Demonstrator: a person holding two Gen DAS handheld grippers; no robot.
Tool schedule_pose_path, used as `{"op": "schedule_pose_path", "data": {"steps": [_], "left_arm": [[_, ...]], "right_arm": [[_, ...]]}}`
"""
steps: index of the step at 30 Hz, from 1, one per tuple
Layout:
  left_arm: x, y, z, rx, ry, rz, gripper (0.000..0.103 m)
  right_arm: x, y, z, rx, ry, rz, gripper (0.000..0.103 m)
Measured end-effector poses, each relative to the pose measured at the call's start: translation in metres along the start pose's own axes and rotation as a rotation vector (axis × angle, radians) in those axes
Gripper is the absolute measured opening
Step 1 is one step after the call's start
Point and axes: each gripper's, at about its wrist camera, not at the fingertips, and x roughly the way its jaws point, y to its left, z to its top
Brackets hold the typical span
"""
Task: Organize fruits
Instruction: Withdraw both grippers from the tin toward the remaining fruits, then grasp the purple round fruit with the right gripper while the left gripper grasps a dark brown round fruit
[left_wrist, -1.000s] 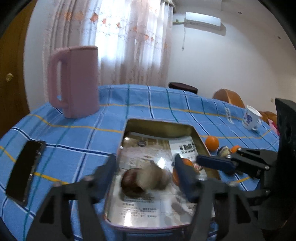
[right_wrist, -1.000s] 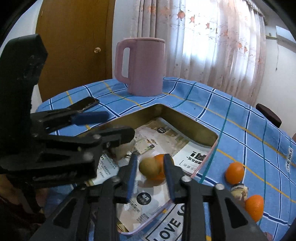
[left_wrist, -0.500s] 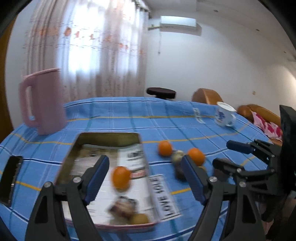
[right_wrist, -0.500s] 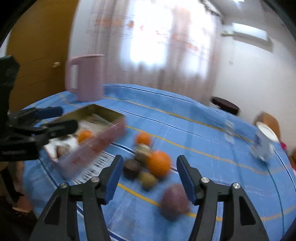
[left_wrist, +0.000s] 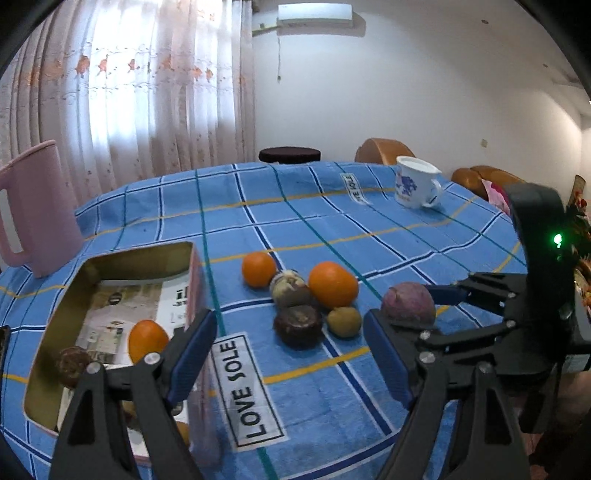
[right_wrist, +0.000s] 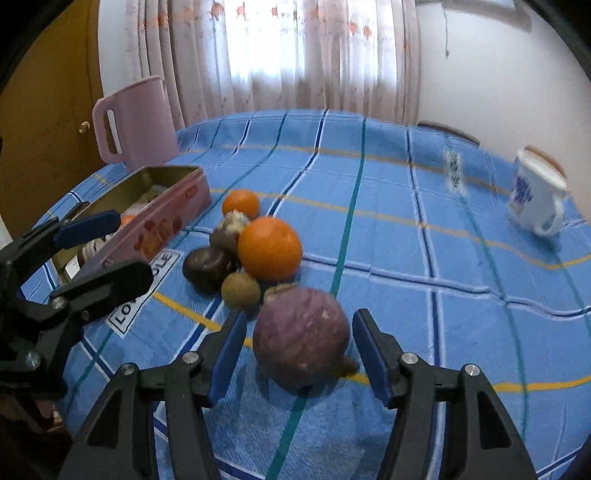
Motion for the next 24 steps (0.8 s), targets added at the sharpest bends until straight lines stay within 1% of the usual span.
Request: {"op": "schedule_pose_path", "data": {"steps": [1,3,6,8,10,13,15,18,20,21,22,23,24], "left_arm": [[0.002,-0.002,0.0,0.004,0.006,0.0,0.08],[0.006,-0.006,0.002,0.014,0.017,-0.012,0.07],[0.016,-0.015,0.003,0.027,0.045,-0.037,0.069],[0.025,-0.017,0.004,0.01,0.073,-0.063,0.062],[0.035,-0.013,0.005,-0.031,0.121,-0.088,0.061],[0.039,-0.01,0.005,-0.064,0.141,-0.114,0.061],[0.039,-0.003,0.004,-0.095,0.149,-0.114,0.06],[0.045,0.0,0.002,-0.095,0.184,-0.093,0.06],[0.05,0.011,0.0,-0.148,0.218,-0.101,0.06],[0.052,0.017,-0.001,-0.179,0.224,-0.121,0.06],[0.053,0.02,-0.001,-0.19,0.228,-0.124,0.06],[0.052,0.021,-0.001,-0.192,0.228,-0.119,0.057],[0.051,0.021,-0.001,-0.187,0.222,-0.118,0.057]], "right_arm": [[-0.003,-0.002,-0.001,0.008,-0.006,0.009,0.051],[-0.004,-0.003,-0.003,0.014,-0.01,0.015,0.051],[-0.009,-0.006,-0.003,0.032,-0.038,0.01,0.051],[-0.011,-0.009,-0.001,0.051,-0.053,-0.001,0.051],[-0.015,-0.014,0.001,0.07,-0.067,-0.003,0.051],[-0.021,-0.016,0.004,0.073,-0.091,-0.015,0.051],[-0.022,-0.016,0.006,0.068,-0.101,-0.019,0.051],[-0.023,-0.014,0.008,0.055,-0.115,-0.03,0.051],[-0.025,-0.012,0.01,0.054,-0.125,-0.026,0.051],[-0.024,-0.012,0.01,0.052,-0.127,-0.026,0.051],[-0.024,-0.011,0.011,0.049,-0.129,-0.028,0.051],[-0.023,-0.01,0.012,0.047,-0.13,-0.029,0.051],[-0.022,-0.009,0.013,0.045,-0.13,-0.029,0.051]]}}
